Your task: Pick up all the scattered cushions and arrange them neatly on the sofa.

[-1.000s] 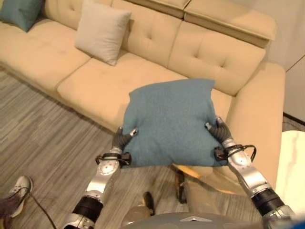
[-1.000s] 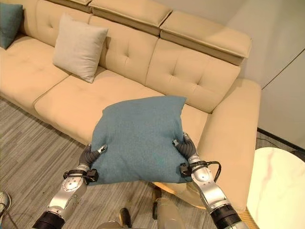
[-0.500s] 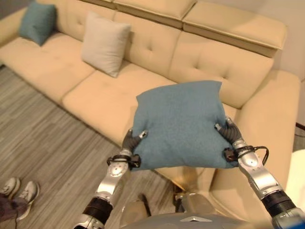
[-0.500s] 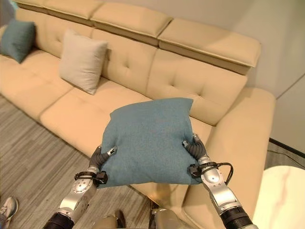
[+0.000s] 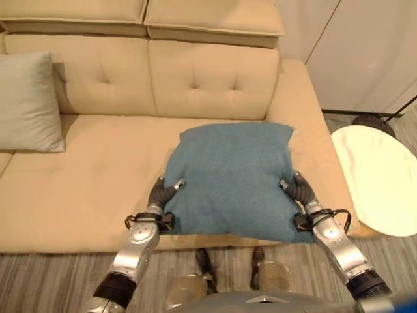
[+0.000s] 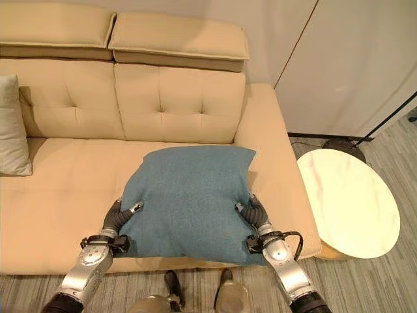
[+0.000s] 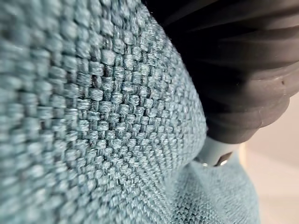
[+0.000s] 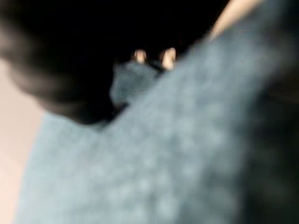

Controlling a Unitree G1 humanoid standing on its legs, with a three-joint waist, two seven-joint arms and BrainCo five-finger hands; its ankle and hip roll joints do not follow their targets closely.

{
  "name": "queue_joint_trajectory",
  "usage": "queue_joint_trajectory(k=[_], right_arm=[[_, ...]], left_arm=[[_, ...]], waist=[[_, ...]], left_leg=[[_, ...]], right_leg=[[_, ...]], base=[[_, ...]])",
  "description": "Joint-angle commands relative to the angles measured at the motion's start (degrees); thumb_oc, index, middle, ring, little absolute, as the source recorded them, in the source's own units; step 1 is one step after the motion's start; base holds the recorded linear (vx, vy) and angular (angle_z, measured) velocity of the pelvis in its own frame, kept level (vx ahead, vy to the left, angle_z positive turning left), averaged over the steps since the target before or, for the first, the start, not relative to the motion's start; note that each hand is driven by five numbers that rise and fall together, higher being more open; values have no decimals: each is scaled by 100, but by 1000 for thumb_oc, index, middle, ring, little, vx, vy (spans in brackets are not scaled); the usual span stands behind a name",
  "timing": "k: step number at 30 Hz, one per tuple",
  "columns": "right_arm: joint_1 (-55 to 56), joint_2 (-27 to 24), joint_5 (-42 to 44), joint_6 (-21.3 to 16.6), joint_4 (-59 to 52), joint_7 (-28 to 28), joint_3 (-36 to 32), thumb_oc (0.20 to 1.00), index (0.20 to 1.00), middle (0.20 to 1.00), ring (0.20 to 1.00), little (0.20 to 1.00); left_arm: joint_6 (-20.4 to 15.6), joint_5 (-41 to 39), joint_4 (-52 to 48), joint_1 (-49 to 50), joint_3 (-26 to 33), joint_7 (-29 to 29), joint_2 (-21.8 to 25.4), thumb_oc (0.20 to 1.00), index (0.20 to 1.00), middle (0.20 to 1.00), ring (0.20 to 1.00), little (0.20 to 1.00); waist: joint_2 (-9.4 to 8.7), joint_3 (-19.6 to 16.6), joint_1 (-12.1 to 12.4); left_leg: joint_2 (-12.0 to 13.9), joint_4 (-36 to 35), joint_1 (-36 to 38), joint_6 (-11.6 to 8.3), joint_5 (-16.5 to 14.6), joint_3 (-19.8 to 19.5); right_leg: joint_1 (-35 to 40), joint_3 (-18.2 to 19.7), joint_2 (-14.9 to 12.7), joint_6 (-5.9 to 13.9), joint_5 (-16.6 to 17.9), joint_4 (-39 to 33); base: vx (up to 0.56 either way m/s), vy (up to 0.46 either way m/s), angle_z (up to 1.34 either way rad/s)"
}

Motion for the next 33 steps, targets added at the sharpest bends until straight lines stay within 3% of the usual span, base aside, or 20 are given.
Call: queue_joint_trajectory(k=[1, 8, 11, 14, 15, 20, 25, 27, 31, 33], right_arm=[[-415, -24, -44, -584, -340, 33, -260, 200, 200, 200, 200, 200], [-96, -177, -26, -614, -373, 28, -509, 200, 200, 200, 200, 200], [-33, -289, 23, -656, -403, -17, -613, 200, 200, 200, 200, 200], [-102, -306, 64, -644, -377, -71, -588, 200, 200, 200, 200, 200], [-150, -330, 38, -626, -353, -99, -569, 200, 200, 200, 200, 200], [-189, -309, 46, -606, -377, -103, -542, 200, 200, 200, 200, 200], [-363, -200, -21, -577, -349, -68, -427, 200, 200, 200, 200, 200], [-383, -100, -12, -564, -288, -40, -391, 200, 200, 200, 200, 200], [-422, -60, -10, -566, -286, -18, -351, 200, 200, 200, 200, 200], [-408, -75, -43, -559, -288, -25, -353, 200, 200, 200, 200, 200]], left_arm=[[-631, 79, -806, -294, -58, -168, -280, 200, 200, 200, 200, 200], [-640, 142, -726, -433, -62, -125, -297, 200, 200, 200, 200, 200], [-645, 52, -719, -501, -83, -173, -321, 200, 200, 200, 200, 200], [-642, 3, -706, -512, -106, -153, -358, 200, 200, 200, 200, 200], [-631, 10, -695, -536, -150, -126, -385, 200, 200, 200, 200, 200], [-626, 32, -733, -471, -197, -121, -400, 200, 200, 200, 200, 200], [-614, 19, -863, -394, -143, -153, -271, 200, 200, 200, 200, 200], [-616, 39, -759, -433, -120, -136, -236, 200, 200, 200, 200, 200], [-624, 29, -738, -451, -90, -134, -213, 200, 200, 200, 200, 200], [-662, 63, -682, -552, -88, -48, -226, 200, 200, 200, 200, 200]], waist=[[-17, -474, 128], [-21, -387, 39], [-54, -203, 18], [-93, -135, 73], [-124, -139, 128], [-118, -180, 159], [-143, -201, 219], [-174, -164, 202], [-132, -133, 162], [-125, -51, 79]], left_leg=[[318, 26, 323, -455, -412, -303], [409, 249, 234, -585, -440, -371], [581, 1131, -206, -757, -551, -558], [599, 1293, -452, -821, -479, -835], [571, 1167, -723, -819, -362, -1010], [482, 916, -651, -730, -313, -1167], [398, 608, -250, -500, -425, -876], [356, 589, -52, -417, -516, -850], [314, 484, 151, -399, -590, -932], [271, 535, 227, -399, -671, -1105]], right_leg=[[-44, -120, 313, -104, 411, -437], [88, 91, 484, -181, 262, -568], [213, 71, 542, -354, 99, -615], [318, 66, 587, -386, 57, -744], [386, 48, 606, -355, 61, -819], [313, 163, 647, -316, 63, -697], [-106, 286, 387, -89, 128, 273], [-363, 551, 350, 9, 249, 665], [-651, 677, 342, -36, 431, 206], [-805, 925, 408, -2, 477, 10]], base=[[157, -174, -54], [-7, -158, 0], [-64, -125, 40], [-15, -29, 44], [23, 23, 17], [73, 102, 5], [82, 151, -54], [116, 47, -40], [116, -22, -1], [144, -53, 18]])
